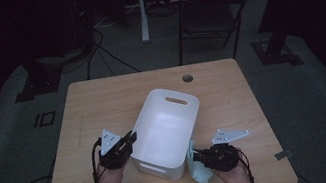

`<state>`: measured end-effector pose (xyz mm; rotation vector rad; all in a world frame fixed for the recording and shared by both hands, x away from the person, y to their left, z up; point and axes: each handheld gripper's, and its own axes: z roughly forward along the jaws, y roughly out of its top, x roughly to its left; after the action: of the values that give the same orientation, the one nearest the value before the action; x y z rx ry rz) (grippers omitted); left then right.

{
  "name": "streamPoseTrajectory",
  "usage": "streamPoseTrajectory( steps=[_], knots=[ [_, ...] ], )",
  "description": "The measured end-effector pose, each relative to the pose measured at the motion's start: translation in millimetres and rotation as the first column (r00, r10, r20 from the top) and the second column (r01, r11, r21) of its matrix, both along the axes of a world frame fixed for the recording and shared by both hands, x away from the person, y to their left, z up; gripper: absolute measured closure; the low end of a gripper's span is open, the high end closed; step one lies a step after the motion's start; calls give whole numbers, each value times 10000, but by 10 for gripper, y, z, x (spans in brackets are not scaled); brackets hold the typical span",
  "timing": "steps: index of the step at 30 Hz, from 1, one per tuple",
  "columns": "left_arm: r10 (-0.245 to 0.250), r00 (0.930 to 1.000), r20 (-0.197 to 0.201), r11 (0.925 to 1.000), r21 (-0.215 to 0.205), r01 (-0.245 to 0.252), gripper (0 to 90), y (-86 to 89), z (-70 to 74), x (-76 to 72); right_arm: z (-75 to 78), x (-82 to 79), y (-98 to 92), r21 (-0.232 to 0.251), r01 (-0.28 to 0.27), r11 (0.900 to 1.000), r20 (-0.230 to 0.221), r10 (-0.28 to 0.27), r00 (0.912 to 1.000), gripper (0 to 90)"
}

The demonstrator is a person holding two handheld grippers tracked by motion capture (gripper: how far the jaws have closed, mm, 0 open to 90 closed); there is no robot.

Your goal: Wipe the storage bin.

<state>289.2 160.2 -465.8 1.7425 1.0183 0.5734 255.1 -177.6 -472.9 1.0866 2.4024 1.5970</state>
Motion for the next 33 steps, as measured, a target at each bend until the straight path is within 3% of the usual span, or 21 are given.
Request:
streamPoseTrajectory(
  steps=[12,22,33],
  knots=[
    [41,10000,-18,10000,-54,-41,824,-7,-2,4,-283,139,15,-689,201,9974,-877,-262,9958,833],
    [62,10000,-14,9999,-85,-62,823,-7,-3,8,-447,238,7,-901,292,9955,-1414,-419,9891,833],
    [182,9998,-12,9996,-205,-182,819,2,-11,15,-685,378,18,-1397,351,9896,-2068,-638,9763,832]
  ],
)
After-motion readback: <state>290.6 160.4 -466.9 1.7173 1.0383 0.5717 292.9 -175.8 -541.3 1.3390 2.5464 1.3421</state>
